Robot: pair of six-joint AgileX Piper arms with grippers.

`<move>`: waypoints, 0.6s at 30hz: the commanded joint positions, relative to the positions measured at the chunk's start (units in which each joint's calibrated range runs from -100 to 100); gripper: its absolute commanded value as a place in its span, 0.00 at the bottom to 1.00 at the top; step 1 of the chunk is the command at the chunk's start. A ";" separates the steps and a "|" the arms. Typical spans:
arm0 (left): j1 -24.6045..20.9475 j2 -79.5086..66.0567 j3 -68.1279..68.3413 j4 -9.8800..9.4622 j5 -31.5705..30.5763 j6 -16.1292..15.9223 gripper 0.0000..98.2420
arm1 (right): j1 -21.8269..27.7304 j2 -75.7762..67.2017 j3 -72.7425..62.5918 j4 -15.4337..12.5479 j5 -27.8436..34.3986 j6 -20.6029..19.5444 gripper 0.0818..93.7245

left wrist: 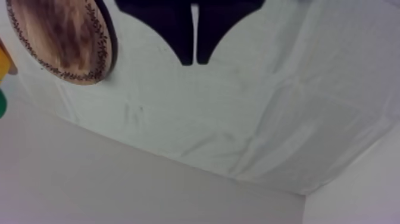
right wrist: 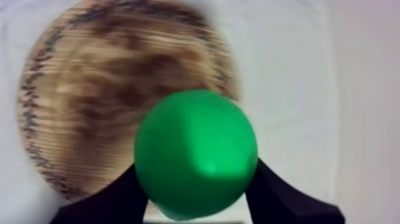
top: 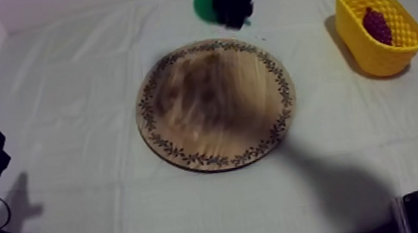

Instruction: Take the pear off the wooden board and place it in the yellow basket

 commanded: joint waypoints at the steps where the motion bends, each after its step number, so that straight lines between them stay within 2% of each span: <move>1: 0.01 0.00 0.00 -0.02 -0.01 -0.01 0.00 | 3.34 -2.07 0.00 0.29 -0.73 -0.20 0.45; 7: 0.01 0.00 0.00 -0.02 -0.01 -0.01 0.00 | 10.24 -4.28 -1.14 1.69 -2.29 -1.77 0.45; 18: 0.01 0.00 0.00 -0.02 -0.01 -0.01 0.00 | 21.69 -2.80 -4.29 3.70 -3.87 -8.25 0.46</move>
